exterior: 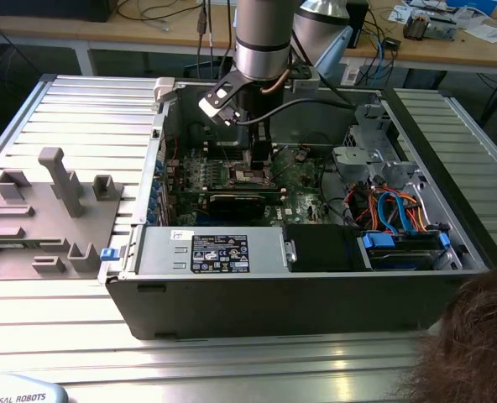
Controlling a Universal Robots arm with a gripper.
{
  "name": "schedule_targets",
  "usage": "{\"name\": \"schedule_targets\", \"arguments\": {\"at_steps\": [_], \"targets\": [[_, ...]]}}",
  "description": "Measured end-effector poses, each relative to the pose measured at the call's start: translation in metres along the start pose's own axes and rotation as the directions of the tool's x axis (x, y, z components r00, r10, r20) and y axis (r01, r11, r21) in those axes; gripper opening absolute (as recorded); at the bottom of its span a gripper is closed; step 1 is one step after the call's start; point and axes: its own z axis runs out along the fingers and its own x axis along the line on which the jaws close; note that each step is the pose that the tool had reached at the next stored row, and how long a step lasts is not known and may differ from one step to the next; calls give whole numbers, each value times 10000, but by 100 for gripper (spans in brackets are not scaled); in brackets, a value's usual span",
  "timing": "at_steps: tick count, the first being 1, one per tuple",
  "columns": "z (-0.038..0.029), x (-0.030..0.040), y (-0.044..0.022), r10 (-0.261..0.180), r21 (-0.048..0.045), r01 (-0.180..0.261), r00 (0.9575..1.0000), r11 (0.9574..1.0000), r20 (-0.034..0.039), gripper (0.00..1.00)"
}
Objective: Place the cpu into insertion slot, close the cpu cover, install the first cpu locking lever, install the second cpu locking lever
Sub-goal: 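Place the cpu into insertion slot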
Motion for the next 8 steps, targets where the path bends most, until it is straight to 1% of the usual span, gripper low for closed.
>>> {"name": "schedule_targets", "arguments": {"at_steps": [8], "targets": [[11,-1,-1,1,0,-1,10000,10000,0,54]]}}
